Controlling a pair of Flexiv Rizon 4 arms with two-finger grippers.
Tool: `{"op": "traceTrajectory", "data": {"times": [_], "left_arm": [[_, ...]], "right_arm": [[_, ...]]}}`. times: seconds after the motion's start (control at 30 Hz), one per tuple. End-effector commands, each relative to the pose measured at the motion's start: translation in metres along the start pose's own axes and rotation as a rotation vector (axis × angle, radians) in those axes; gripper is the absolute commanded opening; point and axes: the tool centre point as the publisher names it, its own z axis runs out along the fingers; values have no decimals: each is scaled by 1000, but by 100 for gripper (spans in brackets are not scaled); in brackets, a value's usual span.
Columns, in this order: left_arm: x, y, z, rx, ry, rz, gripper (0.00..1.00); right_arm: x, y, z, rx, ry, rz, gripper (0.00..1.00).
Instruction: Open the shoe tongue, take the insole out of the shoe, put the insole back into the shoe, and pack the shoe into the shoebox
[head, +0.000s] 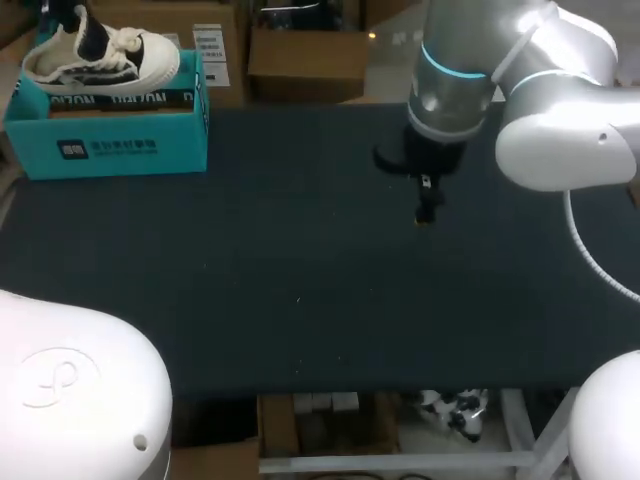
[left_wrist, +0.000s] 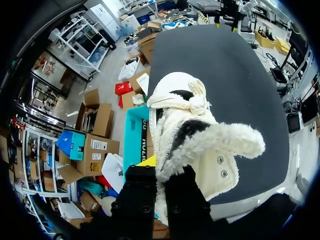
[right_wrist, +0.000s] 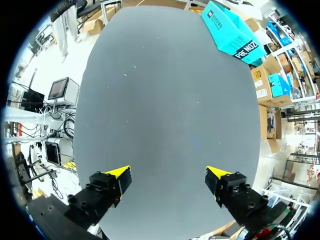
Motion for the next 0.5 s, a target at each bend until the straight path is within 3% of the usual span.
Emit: {"op": "traceTrajectory", "data": {"times": [0.03,0.23,0.5], "left_arm": [[-22,14,13,19,79,-15,0],[-33,36,23,12,91,-25,0],[-40,57,56,-7,139,-24,0]], "right_arm": [[-3,4,-1,24,26,0,100],[-3,4,-1,24,26,0,100],[-3,4,-1,24,26,0,100]]}}
